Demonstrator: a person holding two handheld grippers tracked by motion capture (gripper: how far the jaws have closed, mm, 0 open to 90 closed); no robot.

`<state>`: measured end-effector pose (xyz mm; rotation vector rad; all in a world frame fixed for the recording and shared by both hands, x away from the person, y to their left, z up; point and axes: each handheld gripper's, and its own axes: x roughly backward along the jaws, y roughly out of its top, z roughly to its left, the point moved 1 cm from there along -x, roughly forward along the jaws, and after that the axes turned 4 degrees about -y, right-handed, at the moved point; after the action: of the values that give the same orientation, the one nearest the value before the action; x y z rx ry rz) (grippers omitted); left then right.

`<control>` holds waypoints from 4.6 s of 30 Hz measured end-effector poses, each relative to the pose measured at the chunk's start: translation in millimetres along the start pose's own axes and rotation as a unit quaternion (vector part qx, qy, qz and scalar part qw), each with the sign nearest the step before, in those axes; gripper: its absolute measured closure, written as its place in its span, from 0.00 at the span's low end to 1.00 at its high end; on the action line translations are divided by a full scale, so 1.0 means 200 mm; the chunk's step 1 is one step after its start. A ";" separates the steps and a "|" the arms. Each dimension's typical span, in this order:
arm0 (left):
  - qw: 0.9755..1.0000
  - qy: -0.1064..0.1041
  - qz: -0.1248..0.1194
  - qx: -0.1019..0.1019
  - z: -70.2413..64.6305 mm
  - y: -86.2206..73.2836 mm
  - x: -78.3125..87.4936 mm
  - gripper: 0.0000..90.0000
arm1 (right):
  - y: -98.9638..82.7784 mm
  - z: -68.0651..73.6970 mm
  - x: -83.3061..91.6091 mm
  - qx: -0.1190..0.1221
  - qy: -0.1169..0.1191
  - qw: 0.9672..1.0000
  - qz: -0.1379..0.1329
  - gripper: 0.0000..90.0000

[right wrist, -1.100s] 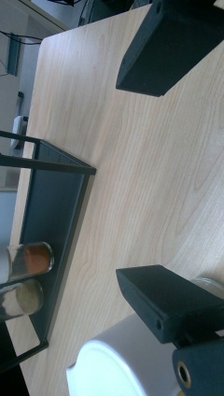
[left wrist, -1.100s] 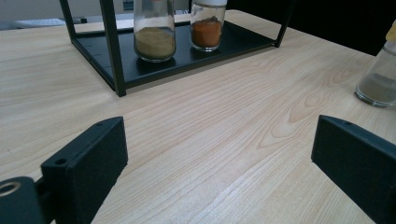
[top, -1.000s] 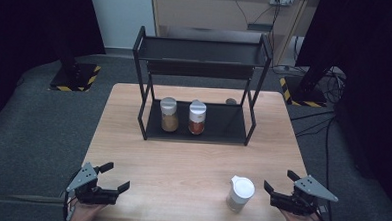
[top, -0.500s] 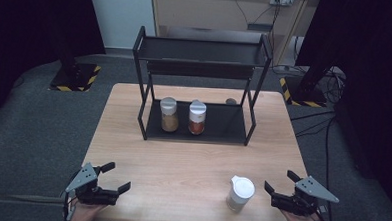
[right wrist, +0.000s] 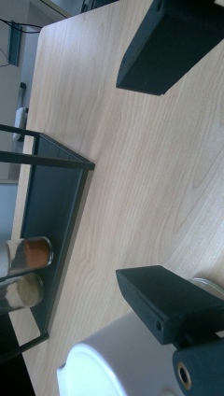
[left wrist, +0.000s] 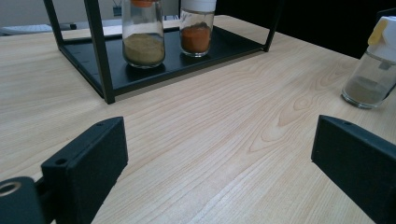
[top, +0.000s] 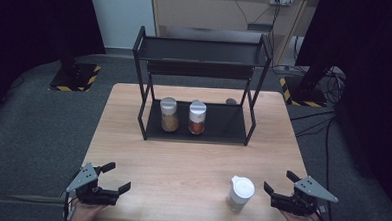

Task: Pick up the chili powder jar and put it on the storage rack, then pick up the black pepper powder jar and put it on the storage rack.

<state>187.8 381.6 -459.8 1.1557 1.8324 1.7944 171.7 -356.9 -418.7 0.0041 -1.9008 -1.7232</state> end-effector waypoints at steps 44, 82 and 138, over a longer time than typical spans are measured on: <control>1.000 0.003 -0.002 0.004 0.00 0.00 0.00 0.03 | 0.27 -0.01 0.16 -0.015 0.064 0.997 -0.028 0.07; 1.000 0.002 0.000 0.003 0.00 0.00 0.00 0.03 | 0.29 0.19 -0.01 0.043 0.141 0.989 0.016 0.07; 1.000 0.001 0.002 0.003 0.00 0.00 0.00 0.03 | 0.14 0.29 -0.14 0.084 0.119 0.989 0.040 0.34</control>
<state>187.8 381.9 -459.6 1.1623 1.8380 1.7944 182.0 -288.2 -405.2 0.1868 -1.8364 -1.4369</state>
